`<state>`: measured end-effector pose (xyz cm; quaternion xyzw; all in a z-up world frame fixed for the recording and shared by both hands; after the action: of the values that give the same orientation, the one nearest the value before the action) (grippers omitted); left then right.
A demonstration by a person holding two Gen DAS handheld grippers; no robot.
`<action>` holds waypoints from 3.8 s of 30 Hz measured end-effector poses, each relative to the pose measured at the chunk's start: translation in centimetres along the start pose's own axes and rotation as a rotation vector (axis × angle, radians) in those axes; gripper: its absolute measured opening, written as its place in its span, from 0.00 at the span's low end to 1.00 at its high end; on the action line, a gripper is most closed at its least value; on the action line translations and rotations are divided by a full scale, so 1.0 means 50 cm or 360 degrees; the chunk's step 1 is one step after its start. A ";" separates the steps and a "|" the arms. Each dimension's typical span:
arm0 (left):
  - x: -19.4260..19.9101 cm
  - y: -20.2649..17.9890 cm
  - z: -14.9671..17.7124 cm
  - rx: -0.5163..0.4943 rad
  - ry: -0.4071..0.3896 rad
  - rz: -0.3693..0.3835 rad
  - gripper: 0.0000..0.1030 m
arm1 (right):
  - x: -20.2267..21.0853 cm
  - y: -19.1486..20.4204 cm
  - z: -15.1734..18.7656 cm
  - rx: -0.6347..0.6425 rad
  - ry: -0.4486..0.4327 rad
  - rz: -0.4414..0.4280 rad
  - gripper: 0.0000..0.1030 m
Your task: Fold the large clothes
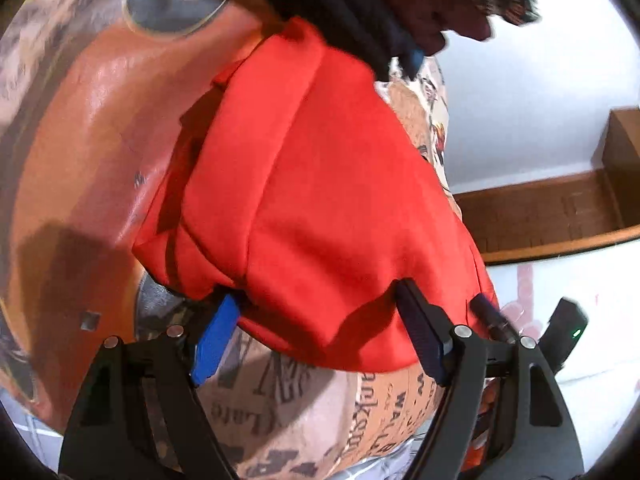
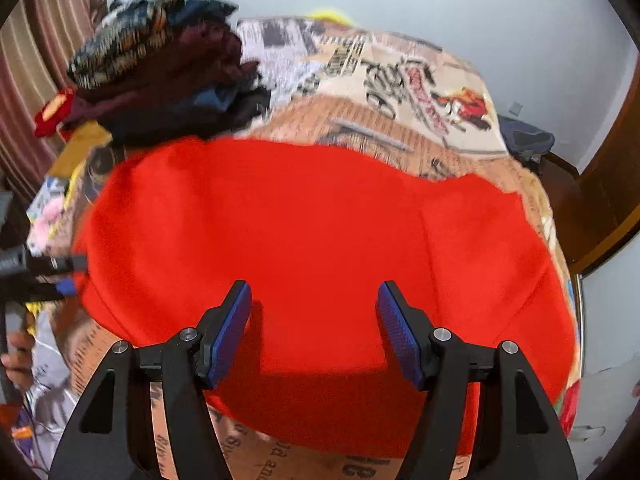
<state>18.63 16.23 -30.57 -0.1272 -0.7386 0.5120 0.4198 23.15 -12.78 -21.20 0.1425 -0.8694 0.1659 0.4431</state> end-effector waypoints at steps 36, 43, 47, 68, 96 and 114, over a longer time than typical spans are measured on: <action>-0.026 -0.024 -0.078 -0.0157 -0.0313 -0.0174 0.15 | -0.009 0.013 -0.014 0.0049 0.0035 -0.0078 0.75; 0.064 -0.188 -0.051 -0.0566 -0.0501 -0.0252 0.13 | 0.025 0.062 -0.062 0.0064 -0.0038 -0.0198 0.75; 0.128 -0.248 -0.031 -0.0678 -0.0627 -0.0266 0.13 | 0.001 0.123 -0.069 0.0073 0.0055 -0.0373 0.75; -0.187 -0.513 0.056 -0.1127 -0.0319 -0.0266 0.13 | 0.118 -0.147 -0.019 -0.0266 -0.0222 -0.0045 0.75; -0.122 -0.384 0.046 -0.1378 -0.0057 -0.0694 0.80 | 0.169 -0.087 -0.044 -0.0178 -0.0320 -0.0104 0.75; -0.224 -0.297 0.156 -0.1435 0.0198 -0.0681 0.87 | 0.014 -0.172 0.055 -0.0214 0.0027 0.0028 0.77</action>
<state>23.26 -2.35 -24.22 -0.1720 -0.8693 0.0356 0.4620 24.17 -21.75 -20.75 0.1033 -0.8760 0.1123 0.4576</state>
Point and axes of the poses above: each gripper's, at about its wrist camera, not at the fingertips, and x roughly against the way its jaws point, y to its left, z to its underside, the point moved 1 cm from there along -x, roughly the way its jaws point, and after that the axes turned 10 degrees about z, right-handed, at the moved point
